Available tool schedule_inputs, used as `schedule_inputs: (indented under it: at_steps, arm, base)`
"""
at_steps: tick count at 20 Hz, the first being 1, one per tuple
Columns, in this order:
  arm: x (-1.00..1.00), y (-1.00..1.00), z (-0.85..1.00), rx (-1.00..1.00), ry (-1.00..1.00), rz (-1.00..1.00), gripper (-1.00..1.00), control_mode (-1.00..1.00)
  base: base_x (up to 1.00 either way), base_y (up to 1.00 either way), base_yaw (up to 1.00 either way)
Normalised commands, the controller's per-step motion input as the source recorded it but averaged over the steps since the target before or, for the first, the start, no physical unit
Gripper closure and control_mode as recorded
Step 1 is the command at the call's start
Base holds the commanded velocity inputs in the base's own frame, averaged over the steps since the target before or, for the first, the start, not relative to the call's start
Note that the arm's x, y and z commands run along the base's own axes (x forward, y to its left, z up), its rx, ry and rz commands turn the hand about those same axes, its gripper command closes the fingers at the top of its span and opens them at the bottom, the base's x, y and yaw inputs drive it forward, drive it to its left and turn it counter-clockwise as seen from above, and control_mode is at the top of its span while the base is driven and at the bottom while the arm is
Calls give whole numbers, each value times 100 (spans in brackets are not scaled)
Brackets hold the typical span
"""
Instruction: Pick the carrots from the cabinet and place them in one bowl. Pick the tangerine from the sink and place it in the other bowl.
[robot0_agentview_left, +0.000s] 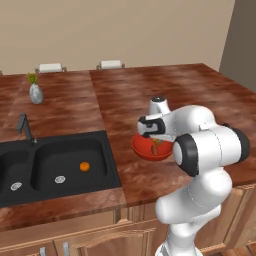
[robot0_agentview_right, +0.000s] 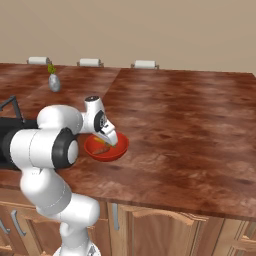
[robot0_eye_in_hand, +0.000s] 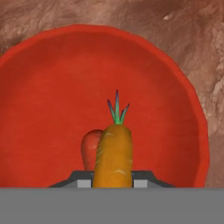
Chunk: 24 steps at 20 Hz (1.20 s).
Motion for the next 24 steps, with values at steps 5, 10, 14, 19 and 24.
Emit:
schedule_inputs:
  at_steps: [5,10,14,19,24]
  arm:
    - [9,-1,-15,0,0,0,100,-100]
    - [0,-5,-13,0,0,0,100,-100]
    - [0,-4,-13,0,0,0,100,-100]
    - [0,-5,-13,0,0,0,-100,-100]
    - [0,-8,-12,0,0,0,-100,-100]
  base:
    - [0,0,0]
    - [0,0,0]
    - [0,0,0]
    - [0,0,0]
    - [0,0,0]
